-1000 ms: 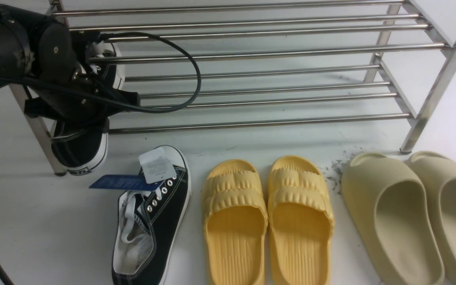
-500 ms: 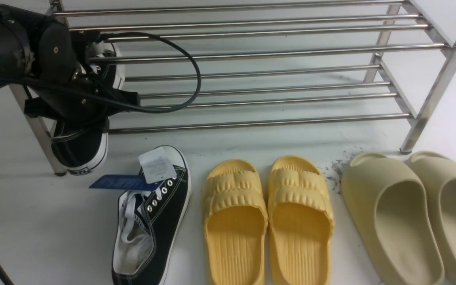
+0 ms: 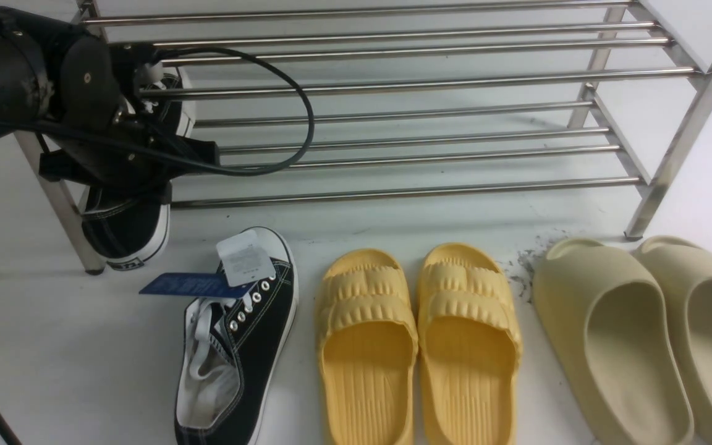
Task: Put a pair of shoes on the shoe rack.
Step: Use the left arm to put a shoe into the shoe rack
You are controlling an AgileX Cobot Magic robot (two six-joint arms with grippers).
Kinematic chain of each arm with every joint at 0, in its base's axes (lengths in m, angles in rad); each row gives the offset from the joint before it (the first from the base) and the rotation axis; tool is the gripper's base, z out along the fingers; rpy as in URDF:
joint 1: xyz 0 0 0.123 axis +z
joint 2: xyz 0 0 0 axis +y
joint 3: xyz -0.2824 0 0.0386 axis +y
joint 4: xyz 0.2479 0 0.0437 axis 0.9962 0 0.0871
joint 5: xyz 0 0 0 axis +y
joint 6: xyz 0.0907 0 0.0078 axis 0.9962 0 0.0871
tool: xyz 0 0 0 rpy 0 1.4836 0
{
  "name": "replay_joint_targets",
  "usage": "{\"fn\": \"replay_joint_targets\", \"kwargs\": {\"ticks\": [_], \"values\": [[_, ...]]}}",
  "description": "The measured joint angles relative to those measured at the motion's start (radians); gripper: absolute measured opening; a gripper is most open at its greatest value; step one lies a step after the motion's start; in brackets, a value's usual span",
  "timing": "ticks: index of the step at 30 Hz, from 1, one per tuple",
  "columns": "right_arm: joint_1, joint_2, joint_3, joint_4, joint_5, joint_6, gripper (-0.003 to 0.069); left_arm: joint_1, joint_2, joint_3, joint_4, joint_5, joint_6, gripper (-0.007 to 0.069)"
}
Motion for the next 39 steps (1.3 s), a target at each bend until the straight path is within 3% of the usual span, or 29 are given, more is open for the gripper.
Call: {"fn": "replay_joint_targets", "kwargs": {"ticks": [39], "values": [[0.0,0.0,0.0,0.0,0.0,0.0,0.0239,0.0,0.001,0.0,0.024,-0.075,-0.001,0.0008]]}}
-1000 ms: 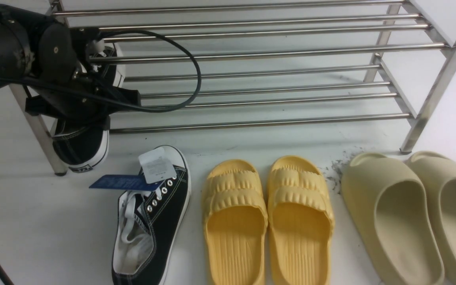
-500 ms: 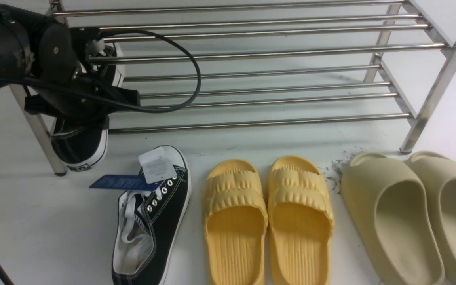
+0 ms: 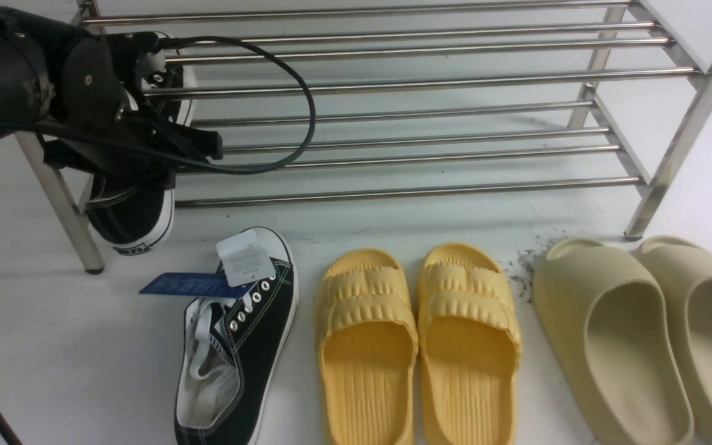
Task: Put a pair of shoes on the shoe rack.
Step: Use the left arm to put a shoe into the shoe rack
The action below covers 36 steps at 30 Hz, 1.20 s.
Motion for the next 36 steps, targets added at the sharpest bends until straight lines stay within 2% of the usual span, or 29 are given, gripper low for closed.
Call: {"fn": "replay_joint_targets", "kwargs": {"ticks": [4,13,19,29,32,34,35,36], "values": [[0.0,0.0,0.0,0.0,0.0,0.0,0.0239,0.0,0.0,-0.001,0.017,-0.027,0.001,0.0062],[0.0,0.0,0.0,0.0,0.0,0.0,0.0239,0.0,-0.002,-0.006,0.034,-0.066,0.001,0.0304],[0.0,0.0,0.0,0.0,0.0,0.0,0.0239,0.0,-0.026,-0.006,0.034,-0.065,0.001,0.0341],[0.0,0.0,0.0,0.0,0.0,0.0,0.0239,0.0,-0.089,-0.006,-0.024,-0.008,0.001,0.0321],[0.0,0.0,0.0,0.0,0.0,0.0,0.0239,0.0,-0.099,-0.006,-0.044,0.048,0.001,0.0232],[0.0,0.0,0.0,0.0,0.0,0.0,0.0239,0.0,-0.099,-0.006,-0.055,0.077,0.001,0.0135],[0.0,0.0,0.0,0.0,0.0,0.0,0.0239,0.0,-0.099,-0.006,-0.057,0.083,0.001,0.0125],[0.0,0.0,0.0,0.0,0.0,0.0,0.0239,0.0,-0.099,-0.006,-0.061,0.105,0.002,0.0048]]}}
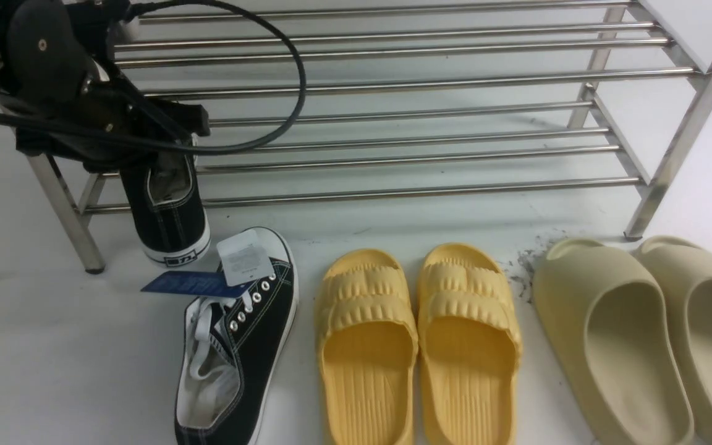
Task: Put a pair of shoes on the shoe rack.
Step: Use the left arm to put a shoe into the shoe rack, then use the left arm to grab the shoe closest to it
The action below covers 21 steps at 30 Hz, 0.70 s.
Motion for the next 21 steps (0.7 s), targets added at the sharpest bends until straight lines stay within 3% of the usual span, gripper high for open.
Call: {"fn": "replay_joint_targets", "kwargs": {"ticks": [2,9,15,21], "values": [[0.0,0.0,0.0,0.0,0.0,0.0,0.0239,0.0,-0.006,0.0,-0.002,0.016,0.002,-0.0013],[0.0,0.0,0.0,0.0,0.0,0.0,0.0239,0.0,-0.095,0.008,-0.047,0.074,0.043,-0.0013],[0.0,0.0,0.0,0.0,0.0,0.0,0.0239,-0.032,-0.274,0.141,-0.108,0.096,0.092,-0.0013],[0.0,0.0,0.0,0.0,0.0,0.0,0.0239,-0.229,-0.419,0.353,-0.126,0.125,0.049,-0.0013]]}}
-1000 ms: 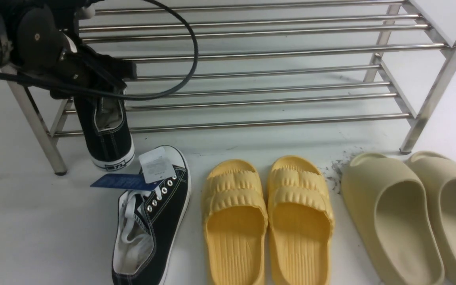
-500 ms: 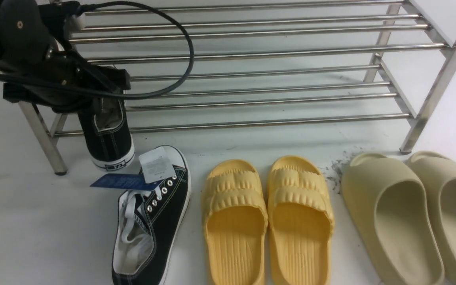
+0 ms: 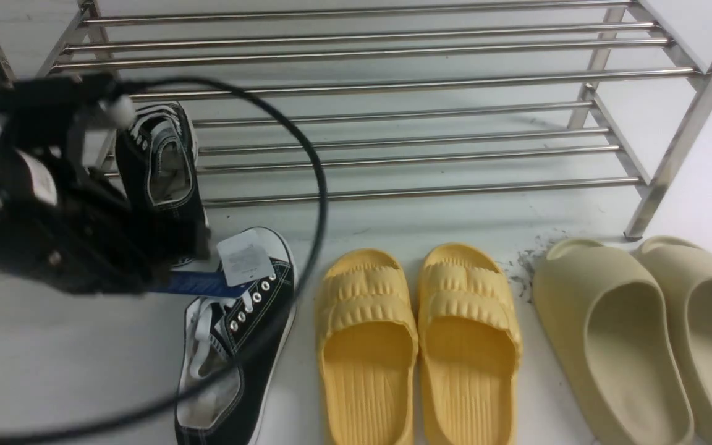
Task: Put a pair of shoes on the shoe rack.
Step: Use the left arm to grab the shoe closest to it
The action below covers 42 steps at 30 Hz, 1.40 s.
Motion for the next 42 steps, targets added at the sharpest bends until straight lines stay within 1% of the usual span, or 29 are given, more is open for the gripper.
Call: {"fn": "replay_joint_targets", "kwargs": {"ticks": [2,3,4,7,9,10,11,12,13,16,17,18,19,20,21,22,24,28,31,37,42], "values": [[0.0,0.0,0.0,0.0,0.0,0.0,0.0239,-0.09,-0.007,0.04,-0.001,0.015,-0.043,-0.0013],[0.0,0.0,0.0,0.0,0.0,0.0,0.0239,-0.163,-0.006,0.067,-0.001,0.017,-0.087,-0.0013],[0.0,0.0,0.0,0.0,0.0,0.0,0.0239,-0.213,-0.001,0.082,0.001,0.016,-0.125,-0.0013],[0.0,0.0,0.0,0.0,0.0,0.0,0.0239,-0.311,0.019,0.102,0.019,0.005,-0.234,-0.0013],[0.0,0.0,0.0,0.0,0.0,0.0,0.0239,-0.355,0.058,0.105,0.079,-0.008,-0.326,-0.0013],[0.0,0.0,0.0,0.0,0.0,0.0,0.0239,-0.357,0.058,0.105,0.085,-0.009,-0.332,-0.0013],[0.0,0.0,0.0,0.0,0.0,0.0,0.0239,-0.362,0.091,0.105,0.132,-0.016,-0.368,-0.0004],[0.0,0.0,0.0,0.0,0.0,0.0,0.0239,-0.362,0.095,0.105,0.138,-0.017,-0.372,-0.0001],[0.0,0.0,0.0,0.0,0.0,0.0,0.0239,-0.363,0.128,0.105,0.183,-0.021,-0.394,0.0036],[0.0,0.0,0.0,0.0,0.0,0.0,0.0239,-0.363,0.183,0.105,0.208,-0.017,-0.41,0.014],[0.0,0.0,0.0,0.0,0.0,0.0,0.0239,-0.364,0.187,0.105,0.211,-0.013,-0.41,0.0148],[0.0,0.0,0.0,0.0,0.0,0.0,0.0239,-0.364,0.214,0.105,0.219,-0.001,-0.413,0.0227],[0.0,0.0,0.0,0.0,0.0,0.0,0.0239,-0.364,0.222,0.105,0.224,0.008,-0.414,0.026],[0.0,0.0,0.0,0.0,0.0,0.0,0.0239,-0.364,0.223,0.105,0.227,0.01,-0.414,0.0268],[0.0,0.0,0.0,0.0,0.0,0.0,0.0239,-0.364,0.23,0.105,0.235,0.02,-0.412,0.0324],[0.0,0.0,0.0,0.0,0.0,0.0,0.0239,-0.364,0.23,0.105,0.245,0.026,-0.404,0.0352],[0.0,0.0,0.0,0.0,0.0,0.0,0.0239,-0.364,0.226,0.105,0.253,0.033,-0.391,0.0374],[0.0,0.0,0.0,0.0,0.0,0.0,0.0239,-0.364,0.223,0.105,0.253,0.054,-0.384,0.0379],[0.0,0.0,0.0,0.0,0.0,0.0,0.0239,-0.364,0.221,0.121,0.273,0.056,-0.387,0.0364],[0.0,0.0,0.0,0.0,0.0,0.0,0.0239,-0.364,0.165,0.156,0.279,0.06,-0.441,0.0311],[0.0,0.0,0.0,0.0,0.0,0.0,0.0239,-0.364,0.102,0.16,0.279,0.023,-0.455,0.0302]]}}
